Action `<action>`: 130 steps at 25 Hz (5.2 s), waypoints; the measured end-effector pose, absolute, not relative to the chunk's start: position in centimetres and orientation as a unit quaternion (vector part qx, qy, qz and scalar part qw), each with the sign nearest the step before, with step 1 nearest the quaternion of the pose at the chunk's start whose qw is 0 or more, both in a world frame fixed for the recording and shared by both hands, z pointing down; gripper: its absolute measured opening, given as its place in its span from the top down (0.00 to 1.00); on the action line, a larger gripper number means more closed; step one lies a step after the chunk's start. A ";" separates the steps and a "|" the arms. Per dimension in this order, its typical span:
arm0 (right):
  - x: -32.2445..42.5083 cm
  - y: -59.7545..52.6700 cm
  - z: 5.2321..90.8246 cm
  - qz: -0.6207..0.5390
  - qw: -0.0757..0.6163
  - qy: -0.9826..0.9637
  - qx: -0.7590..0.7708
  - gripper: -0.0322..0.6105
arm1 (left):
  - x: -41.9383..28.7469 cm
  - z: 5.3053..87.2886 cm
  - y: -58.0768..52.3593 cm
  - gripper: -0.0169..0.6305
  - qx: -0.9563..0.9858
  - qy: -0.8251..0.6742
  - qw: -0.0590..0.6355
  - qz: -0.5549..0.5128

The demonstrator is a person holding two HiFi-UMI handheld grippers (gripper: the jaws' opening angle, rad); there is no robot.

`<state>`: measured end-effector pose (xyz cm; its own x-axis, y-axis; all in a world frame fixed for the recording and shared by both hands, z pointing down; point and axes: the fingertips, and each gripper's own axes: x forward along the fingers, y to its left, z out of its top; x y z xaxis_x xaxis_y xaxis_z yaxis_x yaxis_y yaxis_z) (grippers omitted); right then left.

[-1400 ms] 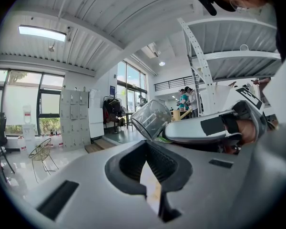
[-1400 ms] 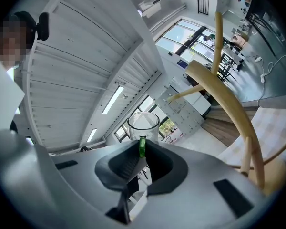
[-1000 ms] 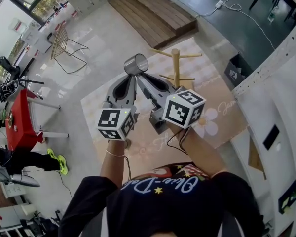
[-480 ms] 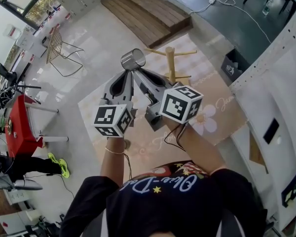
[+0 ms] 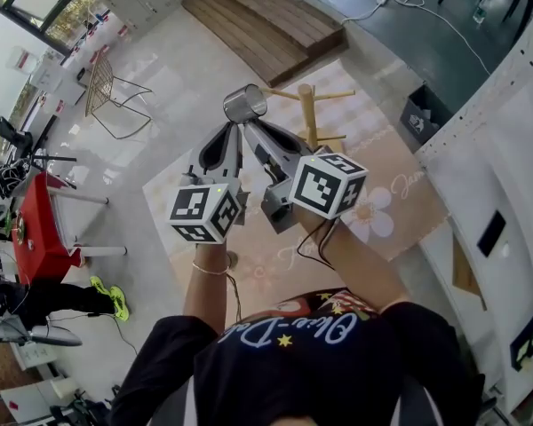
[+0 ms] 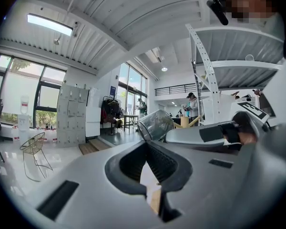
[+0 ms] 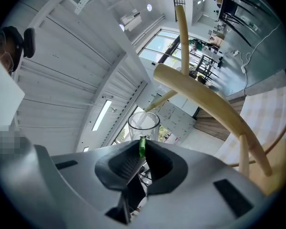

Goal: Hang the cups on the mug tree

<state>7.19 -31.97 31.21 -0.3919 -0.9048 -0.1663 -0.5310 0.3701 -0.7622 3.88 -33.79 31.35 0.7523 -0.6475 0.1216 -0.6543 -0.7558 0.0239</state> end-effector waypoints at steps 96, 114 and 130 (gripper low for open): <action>10.2 -30.2 31.3 -0.478 0.517 0.610 -0.363 0.87 | 7.4 28.9 -31.0 0.96 0.948 -0.315 0.008 0.039; 9.4 -30.3 32.1 -0.520 0.559 0.562 -0.319 0.86 | 6.8 28.9 -30.9 0.96 0.951 -0.307 0.016 0.035; 9.2 -29.7 33.2 -0.531 0.569 0.540 -0.320 0.87 | 6.7 29.5 -30.4 0.96 0.952 -0.303 0.011 0.044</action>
<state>9.24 -29.71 33.16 -0.1477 -0.9498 -0.2760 0.2586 0.2322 -0.9376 6.69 -30.45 29.50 0.8130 -0.5752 0.0903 -0.5772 -0.8166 -0.0049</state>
